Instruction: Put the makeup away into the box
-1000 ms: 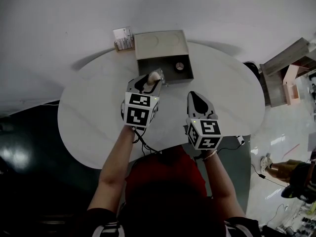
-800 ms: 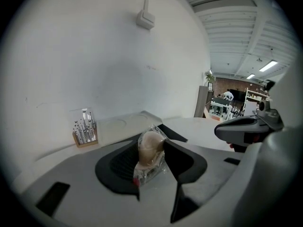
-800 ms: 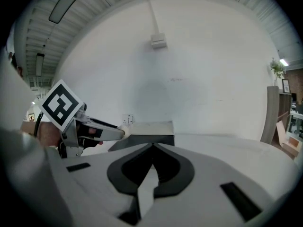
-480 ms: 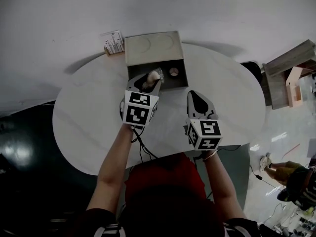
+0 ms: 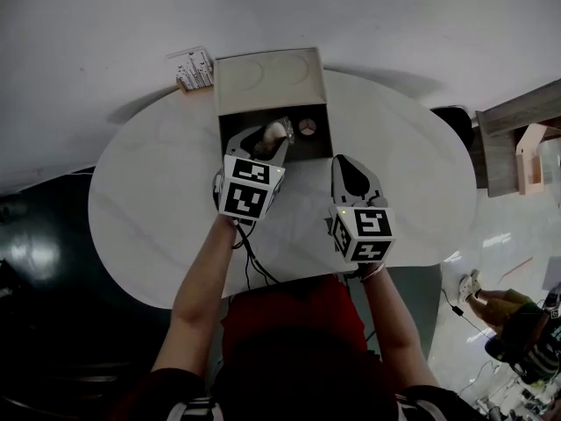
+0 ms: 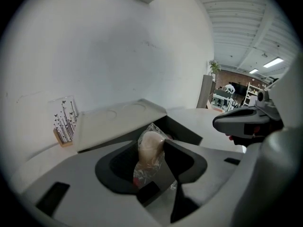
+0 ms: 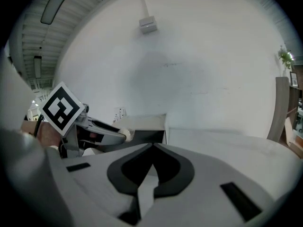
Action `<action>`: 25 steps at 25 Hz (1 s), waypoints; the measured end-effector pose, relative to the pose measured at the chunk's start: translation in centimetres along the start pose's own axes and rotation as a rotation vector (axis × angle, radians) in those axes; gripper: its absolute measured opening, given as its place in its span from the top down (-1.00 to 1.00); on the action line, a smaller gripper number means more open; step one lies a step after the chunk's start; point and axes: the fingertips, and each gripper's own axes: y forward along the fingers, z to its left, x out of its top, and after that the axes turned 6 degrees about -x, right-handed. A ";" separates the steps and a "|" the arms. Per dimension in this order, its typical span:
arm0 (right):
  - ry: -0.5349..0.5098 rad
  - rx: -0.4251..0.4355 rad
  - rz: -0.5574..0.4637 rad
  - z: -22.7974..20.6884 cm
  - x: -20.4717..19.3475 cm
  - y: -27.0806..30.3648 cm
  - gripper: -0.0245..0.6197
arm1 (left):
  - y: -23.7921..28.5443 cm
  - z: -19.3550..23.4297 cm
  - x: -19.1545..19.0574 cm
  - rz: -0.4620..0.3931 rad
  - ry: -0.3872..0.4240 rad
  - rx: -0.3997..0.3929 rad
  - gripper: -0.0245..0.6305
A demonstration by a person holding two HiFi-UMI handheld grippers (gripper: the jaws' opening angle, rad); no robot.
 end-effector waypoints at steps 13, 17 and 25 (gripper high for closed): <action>0.004 0.024 0.032 -0.2 -0.6 1.9 0.89 | 2.5 0.7 -1.0 0.094 0.053 -0.005 0.33; 0.007 0.025 0.038 -0.6 -0.7 2.3 0.89 | 3.2 0.8 -1.2 0.122 0.065 -0.006 0.33; 0.009 0.039 0.048 -0.7 -0.8 2.8 0.89 | 4.0 1.1 -1.3 0.162 0.058 -0.021 0.33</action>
